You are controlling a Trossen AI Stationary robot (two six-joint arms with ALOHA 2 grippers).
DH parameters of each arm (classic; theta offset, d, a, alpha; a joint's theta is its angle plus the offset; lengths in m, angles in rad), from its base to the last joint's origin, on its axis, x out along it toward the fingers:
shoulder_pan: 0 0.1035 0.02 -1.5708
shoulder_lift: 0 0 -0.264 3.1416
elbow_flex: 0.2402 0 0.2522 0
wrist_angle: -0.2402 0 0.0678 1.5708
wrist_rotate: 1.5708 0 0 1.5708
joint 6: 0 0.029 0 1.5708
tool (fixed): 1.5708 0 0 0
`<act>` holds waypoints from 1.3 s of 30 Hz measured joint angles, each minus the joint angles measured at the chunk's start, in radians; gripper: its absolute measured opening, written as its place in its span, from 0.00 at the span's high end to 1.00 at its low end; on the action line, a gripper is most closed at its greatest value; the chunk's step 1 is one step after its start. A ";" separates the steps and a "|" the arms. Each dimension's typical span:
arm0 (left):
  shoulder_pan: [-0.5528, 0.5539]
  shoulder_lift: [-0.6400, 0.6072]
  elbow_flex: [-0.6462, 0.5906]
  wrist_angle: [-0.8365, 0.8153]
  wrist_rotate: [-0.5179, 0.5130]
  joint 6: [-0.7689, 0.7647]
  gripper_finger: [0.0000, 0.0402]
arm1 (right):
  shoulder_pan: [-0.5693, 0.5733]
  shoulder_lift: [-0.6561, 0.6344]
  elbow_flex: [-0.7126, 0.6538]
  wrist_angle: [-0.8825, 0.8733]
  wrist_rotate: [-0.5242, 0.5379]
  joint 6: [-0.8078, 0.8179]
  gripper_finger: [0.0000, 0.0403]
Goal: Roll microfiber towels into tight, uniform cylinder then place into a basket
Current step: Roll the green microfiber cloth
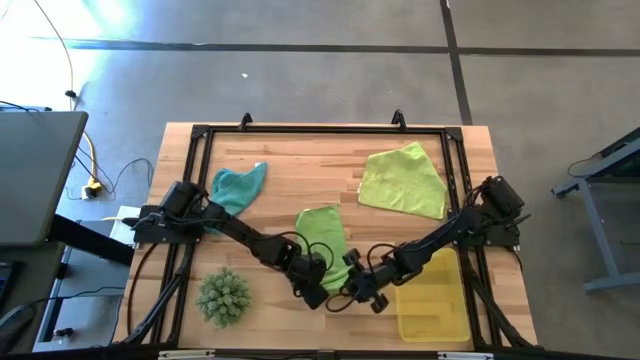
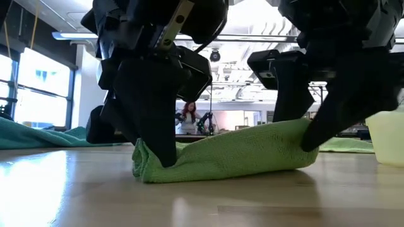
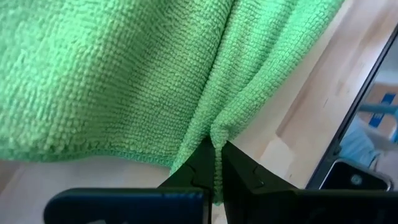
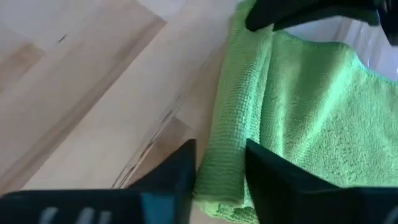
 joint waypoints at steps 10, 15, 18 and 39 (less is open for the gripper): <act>-0.012 0.000 0.000 0.126 -0.014 -0.093 0.92 | -0.025 0.000 0.000 -0.091 -0.182 0.271 0.97; -0.014 0.000 0.000 0.176 0.029 -0.045 0.88 | -0.057 0.000 0.000 -0.114 -0.277 0.378 0.99; -0.026 0.000 0.000 0.178 0.055 -0.038 0.85 | -0.075 0.000 0.000 -0.114 -0.331 0.404 0.99; -0.097 -0.082 0.006 0.140 -0.248 0.683 0.84 | -0.226 -0.044 0.000 -0.125 -0.422 0.466 1.00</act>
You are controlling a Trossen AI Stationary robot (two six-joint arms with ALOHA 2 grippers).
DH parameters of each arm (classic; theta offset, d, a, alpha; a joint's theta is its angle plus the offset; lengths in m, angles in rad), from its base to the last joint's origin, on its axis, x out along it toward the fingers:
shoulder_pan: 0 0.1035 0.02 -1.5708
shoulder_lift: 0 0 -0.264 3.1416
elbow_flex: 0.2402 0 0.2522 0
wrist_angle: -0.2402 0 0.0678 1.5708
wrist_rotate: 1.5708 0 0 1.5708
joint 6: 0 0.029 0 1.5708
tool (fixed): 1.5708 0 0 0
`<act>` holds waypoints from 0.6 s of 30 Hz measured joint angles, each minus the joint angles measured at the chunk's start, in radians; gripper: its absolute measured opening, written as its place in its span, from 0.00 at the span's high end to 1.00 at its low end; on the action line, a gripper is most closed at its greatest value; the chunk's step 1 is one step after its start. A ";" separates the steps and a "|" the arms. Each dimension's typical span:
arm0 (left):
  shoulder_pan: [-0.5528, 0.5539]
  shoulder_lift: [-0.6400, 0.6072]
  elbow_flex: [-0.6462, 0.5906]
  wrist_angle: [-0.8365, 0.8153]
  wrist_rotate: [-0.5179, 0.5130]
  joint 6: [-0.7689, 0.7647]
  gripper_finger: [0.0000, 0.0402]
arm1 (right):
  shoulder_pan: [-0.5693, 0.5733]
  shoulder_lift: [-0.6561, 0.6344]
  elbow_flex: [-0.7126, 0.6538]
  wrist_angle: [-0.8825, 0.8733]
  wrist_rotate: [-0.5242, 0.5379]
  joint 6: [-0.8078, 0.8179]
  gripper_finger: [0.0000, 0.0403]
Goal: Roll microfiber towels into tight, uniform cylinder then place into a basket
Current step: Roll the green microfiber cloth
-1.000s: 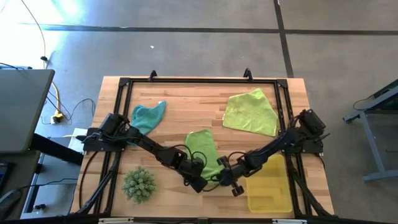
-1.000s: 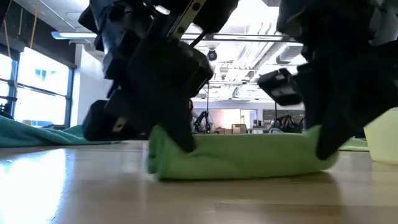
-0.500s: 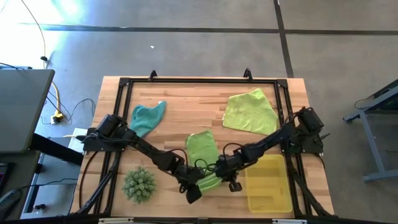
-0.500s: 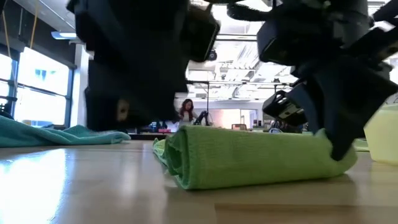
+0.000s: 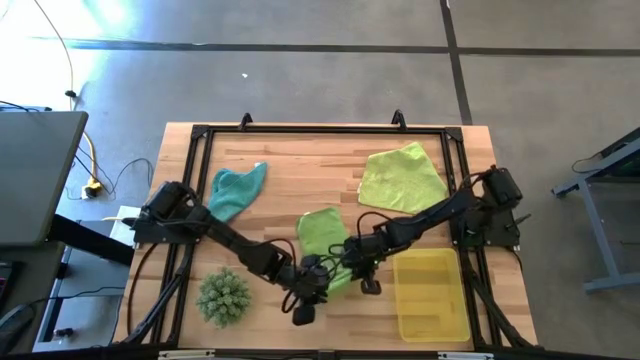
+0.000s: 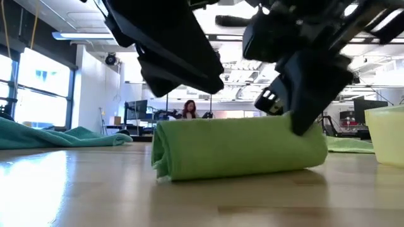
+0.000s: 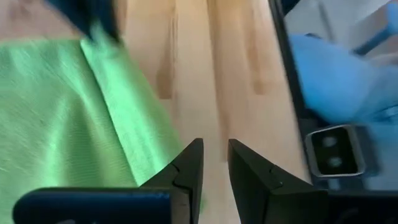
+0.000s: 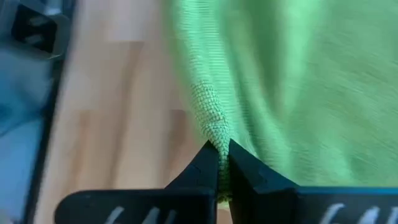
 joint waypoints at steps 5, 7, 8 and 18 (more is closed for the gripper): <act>-0.021 0.000 0.000 -0.035 -0.160 0.086 0.84 | -0.028 0.010 0.000 -0.059 0.076 0.035 1.00; -0.023 0.000 0.000 -0.048 -0.207 0.086 0.84 | -0.029 0.010 0.000 -0.063 0.080 0.033 1.00; -0.022 0.000 0.000 -0.052 -0.220 0.087 0.84 | -0.028 0.010 0.000 -0.065 0.081 0.031 1.00; 0.009 0.056 -0.002 -0.044 -0.245 0.035 0.84 | -0.028 0.018 0.000 -0.079 0.092 0.039 1.00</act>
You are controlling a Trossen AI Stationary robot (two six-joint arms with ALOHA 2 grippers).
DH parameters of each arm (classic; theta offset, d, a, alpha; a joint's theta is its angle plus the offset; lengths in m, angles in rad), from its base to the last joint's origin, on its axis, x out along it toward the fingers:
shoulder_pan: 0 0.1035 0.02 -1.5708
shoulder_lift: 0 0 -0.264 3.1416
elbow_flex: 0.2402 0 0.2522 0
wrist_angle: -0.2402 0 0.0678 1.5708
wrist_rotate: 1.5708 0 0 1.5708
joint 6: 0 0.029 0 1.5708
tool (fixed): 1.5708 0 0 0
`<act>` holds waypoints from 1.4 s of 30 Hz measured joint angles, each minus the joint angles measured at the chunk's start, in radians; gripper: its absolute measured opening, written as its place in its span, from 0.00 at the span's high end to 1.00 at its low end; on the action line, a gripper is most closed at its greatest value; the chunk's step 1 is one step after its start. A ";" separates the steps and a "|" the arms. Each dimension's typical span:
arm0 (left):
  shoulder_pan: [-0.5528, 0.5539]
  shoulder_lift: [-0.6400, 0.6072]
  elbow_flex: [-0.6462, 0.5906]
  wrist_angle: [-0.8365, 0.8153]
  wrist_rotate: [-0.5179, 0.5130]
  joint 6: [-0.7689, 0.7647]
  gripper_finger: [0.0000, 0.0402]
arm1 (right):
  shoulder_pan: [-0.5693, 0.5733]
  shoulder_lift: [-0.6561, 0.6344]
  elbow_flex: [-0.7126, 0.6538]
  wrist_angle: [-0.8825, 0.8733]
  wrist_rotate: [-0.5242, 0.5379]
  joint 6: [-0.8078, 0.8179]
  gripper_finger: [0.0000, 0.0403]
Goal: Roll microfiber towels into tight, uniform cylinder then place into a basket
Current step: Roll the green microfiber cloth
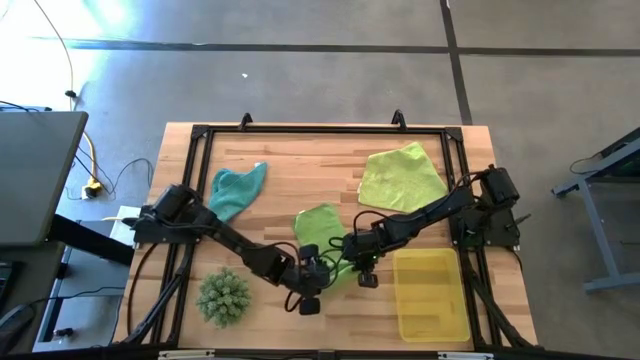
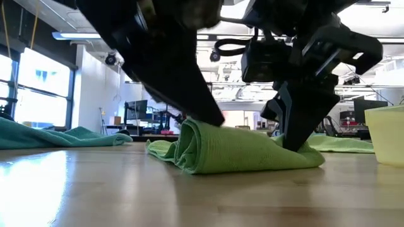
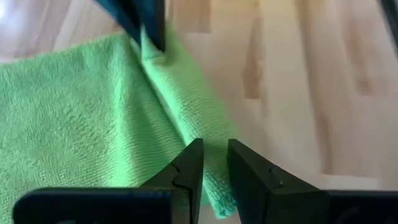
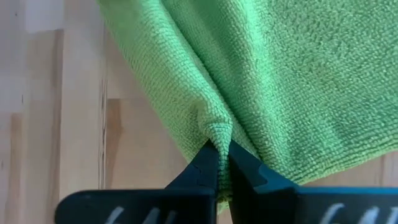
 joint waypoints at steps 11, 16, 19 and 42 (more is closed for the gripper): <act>0.002 0.037 0.001 -0.021 0.004 -0.010 0.84 | 0.000 -0.007 0.000 -0.028 0.002 -0.027 0.95; 0.019 0.037 0.001 -0.063 0.011 -0.079 0.84 | 0.000 -0.072 0.000 -0.107 0.003 -0.060 0.83; 0.028 0.037 0.001 -0.069 0.012 -0.089 0.84 | 0.002 -0.126 0.000 -0.128 0.003 -0.080 0.77; 0.033 0.037 0.001 -0.079 0.094 -0.212 0.84 | 0.216 -0.066 0.000 -0.047 0.402 -0.561 0.58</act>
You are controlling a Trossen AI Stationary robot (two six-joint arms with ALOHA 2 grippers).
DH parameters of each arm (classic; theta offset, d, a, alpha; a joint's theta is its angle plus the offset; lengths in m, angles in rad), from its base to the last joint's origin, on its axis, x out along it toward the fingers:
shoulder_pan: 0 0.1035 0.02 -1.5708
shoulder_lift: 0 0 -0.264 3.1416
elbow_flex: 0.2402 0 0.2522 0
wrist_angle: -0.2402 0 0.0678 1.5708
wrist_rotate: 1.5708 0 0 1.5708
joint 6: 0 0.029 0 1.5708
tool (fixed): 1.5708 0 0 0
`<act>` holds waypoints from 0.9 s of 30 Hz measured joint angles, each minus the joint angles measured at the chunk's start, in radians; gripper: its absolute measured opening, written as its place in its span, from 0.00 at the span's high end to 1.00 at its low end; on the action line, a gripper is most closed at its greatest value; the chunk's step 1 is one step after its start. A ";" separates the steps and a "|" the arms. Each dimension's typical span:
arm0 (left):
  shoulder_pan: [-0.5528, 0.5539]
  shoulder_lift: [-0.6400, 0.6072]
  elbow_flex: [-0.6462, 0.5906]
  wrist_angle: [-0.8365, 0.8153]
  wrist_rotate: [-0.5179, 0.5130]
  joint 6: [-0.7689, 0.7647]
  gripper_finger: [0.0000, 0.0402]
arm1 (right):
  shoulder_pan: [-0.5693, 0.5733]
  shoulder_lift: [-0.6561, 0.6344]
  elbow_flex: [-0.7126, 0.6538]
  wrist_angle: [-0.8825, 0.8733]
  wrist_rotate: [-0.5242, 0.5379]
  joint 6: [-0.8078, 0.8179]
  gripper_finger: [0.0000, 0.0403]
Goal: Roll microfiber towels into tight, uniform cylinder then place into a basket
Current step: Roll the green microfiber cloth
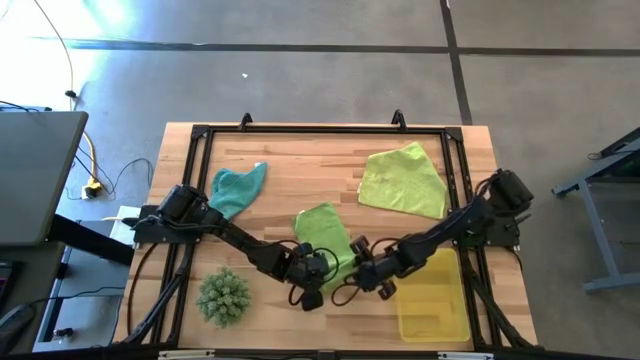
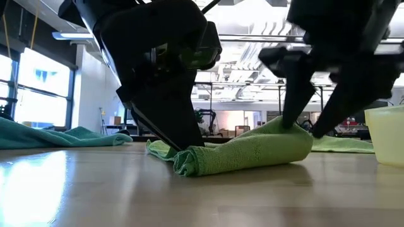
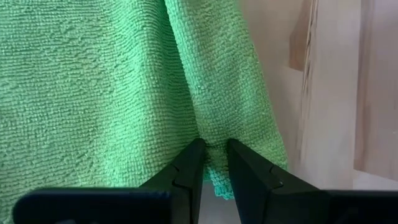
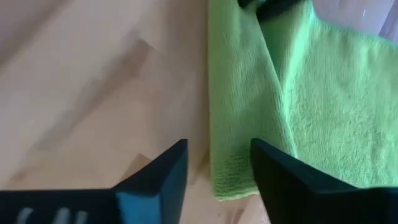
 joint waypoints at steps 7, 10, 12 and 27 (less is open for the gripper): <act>0.000 0.000 0.000 0.000 0.015 -0.026 0.84 | -0.041 0.053 0.000 0.025 0.000 -0.034 0.43; 0.000 0.000 0.000 0.000 0.022 -0.050 0.84 | -0.053 0.067 0.000 0.026 -0.008 -0.003 0.44; 0.000 0.000 0.000 0.002 0.023 -0.059 0.84 | -0.060 0.069 0.000 0.014 -0.029 0.032 0.46; -0.009 -0.075 0.049 -0.002 0.253 -0.051 0.84 | -0.070 0.064 0.002 -0.028 -0.132 0.204 0.98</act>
